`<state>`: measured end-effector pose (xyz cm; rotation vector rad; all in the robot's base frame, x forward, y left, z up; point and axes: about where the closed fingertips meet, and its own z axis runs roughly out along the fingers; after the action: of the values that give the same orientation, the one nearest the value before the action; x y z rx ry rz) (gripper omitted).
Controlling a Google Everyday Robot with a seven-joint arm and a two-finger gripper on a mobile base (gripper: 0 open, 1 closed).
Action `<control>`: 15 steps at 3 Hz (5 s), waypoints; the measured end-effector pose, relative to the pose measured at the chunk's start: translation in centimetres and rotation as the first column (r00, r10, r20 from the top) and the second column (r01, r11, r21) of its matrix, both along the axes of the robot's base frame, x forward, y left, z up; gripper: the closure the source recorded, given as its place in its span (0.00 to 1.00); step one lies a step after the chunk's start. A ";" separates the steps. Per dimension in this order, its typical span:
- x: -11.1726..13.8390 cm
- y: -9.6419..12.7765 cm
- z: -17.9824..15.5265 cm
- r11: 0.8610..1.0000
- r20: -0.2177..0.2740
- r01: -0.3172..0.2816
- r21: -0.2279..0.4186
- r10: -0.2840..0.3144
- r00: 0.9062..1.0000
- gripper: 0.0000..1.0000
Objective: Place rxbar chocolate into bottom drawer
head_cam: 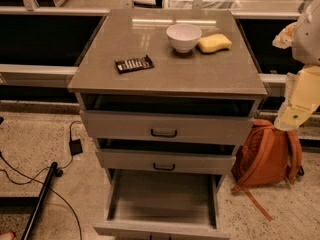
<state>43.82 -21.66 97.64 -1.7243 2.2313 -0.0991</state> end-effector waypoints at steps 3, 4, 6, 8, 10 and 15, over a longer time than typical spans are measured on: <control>12.5 7.8 -1.3 0.978 0.037 -0.190 -0.085 0.193 0.980 0.00; 19.4 12.8 -3.3 0.952 0.026 -0.284 -0.111 0.289 0.957 0.00; 28.3 21.9 -10.1 0.914 -0.066 -0.406 0.000 0.405 0.912 0.01; 29.8 27.5 -13.1 0.888 -0.095 -0.457 0.049 0.460 0.883 0.30; 31.3 29.0 -15.1 0.894 -0.109 -0.447 0.039 0.448 0.887 0.44; 24.5 18.0 -4.4 0.930 0.109 -0.277 0.241 0.258 0.960 1.00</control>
Offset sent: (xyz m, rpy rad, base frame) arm 0.0946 0.0665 -0.0077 -0.0972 -0.0286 0.2082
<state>68.36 -3.65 93.29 -1.8262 1.8416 0.1748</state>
